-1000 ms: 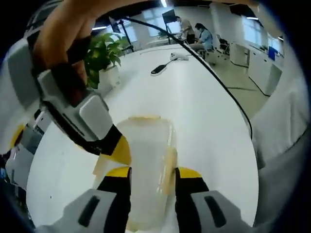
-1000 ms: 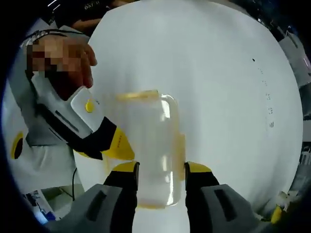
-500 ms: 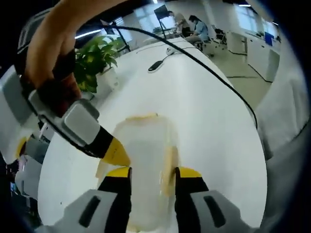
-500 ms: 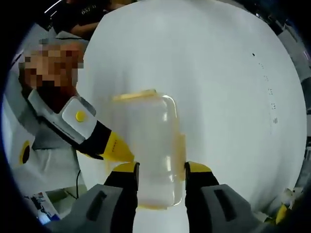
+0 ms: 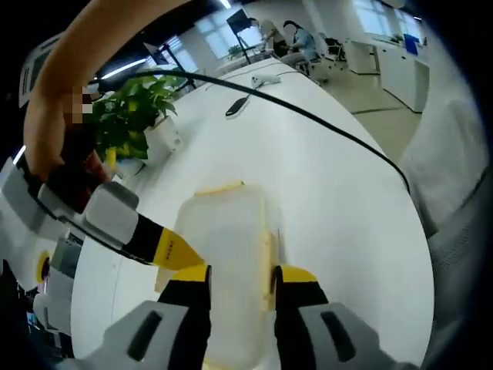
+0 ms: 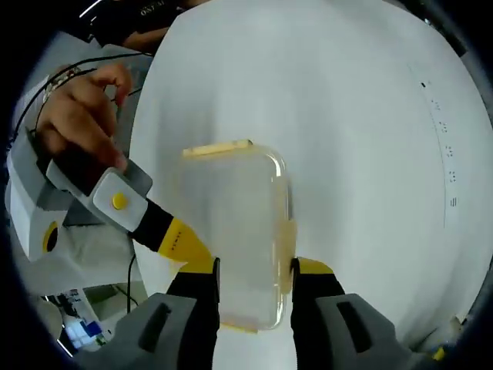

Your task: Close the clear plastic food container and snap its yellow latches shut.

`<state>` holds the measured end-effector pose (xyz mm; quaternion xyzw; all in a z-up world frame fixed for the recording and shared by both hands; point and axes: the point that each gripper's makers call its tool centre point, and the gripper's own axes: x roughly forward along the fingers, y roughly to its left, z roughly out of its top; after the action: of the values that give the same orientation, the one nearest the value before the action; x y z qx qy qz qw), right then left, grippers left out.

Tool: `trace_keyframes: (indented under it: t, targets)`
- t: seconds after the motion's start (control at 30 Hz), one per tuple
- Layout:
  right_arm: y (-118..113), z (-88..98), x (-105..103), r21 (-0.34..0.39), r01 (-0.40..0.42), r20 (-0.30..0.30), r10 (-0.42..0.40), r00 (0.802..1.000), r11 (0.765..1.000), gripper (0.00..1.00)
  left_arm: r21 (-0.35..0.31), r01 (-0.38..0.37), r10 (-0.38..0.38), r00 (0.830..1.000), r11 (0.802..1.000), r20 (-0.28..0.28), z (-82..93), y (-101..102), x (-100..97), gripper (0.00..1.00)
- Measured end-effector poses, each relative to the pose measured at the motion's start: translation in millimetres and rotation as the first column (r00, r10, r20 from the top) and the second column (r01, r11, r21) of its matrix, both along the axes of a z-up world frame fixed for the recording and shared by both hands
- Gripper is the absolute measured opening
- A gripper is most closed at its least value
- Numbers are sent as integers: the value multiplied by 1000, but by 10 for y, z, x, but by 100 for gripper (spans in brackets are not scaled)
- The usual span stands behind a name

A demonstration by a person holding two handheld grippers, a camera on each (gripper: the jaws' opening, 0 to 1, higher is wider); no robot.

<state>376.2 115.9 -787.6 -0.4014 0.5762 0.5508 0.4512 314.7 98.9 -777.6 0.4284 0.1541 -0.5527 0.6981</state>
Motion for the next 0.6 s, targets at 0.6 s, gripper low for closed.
trace_keyframes:
  t: [0.6]
  targets:
    - [-3,39,-80,65,-7,94,1,996,998,33,-63,-19,16,998,998,-59,8,0,-20,26]
